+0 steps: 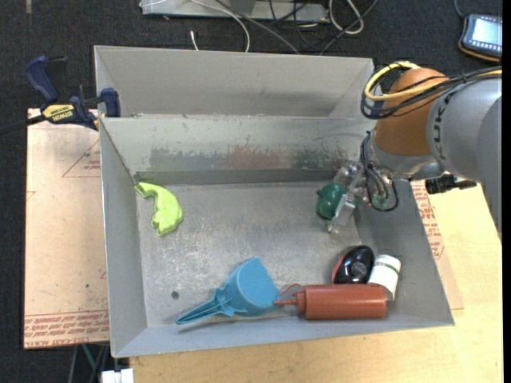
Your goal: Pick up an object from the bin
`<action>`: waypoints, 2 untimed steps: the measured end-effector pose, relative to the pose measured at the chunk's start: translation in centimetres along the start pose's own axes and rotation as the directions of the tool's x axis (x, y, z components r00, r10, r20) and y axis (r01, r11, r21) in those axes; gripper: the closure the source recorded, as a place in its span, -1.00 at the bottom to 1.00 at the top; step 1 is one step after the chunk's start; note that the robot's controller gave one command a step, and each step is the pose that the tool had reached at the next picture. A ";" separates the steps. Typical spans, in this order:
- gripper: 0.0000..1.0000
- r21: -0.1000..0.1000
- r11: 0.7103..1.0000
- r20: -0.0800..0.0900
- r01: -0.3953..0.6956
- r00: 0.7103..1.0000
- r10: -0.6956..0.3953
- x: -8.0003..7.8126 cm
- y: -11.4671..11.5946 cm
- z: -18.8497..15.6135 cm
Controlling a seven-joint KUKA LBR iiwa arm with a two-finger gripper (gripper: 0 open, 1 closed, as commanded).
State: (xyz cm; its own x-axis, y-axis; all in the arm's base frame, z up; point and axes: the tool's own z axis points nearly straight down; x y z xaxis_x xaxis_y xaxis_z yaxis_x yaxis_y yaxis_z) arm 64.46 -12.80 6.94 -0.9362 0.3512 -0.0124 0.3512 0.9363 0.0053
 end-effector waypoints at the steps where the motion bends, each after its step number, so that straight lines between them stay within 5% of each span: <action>1: 1.00 0.002 0.995 -0.005 -0.096 0.995 0.096 0.1 0.1 0.0; 2: 1.00 0.003 0.993 -0.006 -0.116 0.993 0.116 0.2 0.2 0.0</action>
Offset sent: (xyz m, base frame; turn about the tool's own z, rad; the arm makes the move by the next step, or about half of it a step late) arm 0.0000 0.0000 0.0000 0.0000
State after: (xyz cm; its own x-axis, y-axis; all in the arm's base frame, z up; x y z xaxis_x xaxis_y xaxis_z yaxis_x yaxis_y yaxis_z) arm 64.38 -12.56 6.98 -0.8891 0.4577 -0.0053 0.4576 0.8891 0.0040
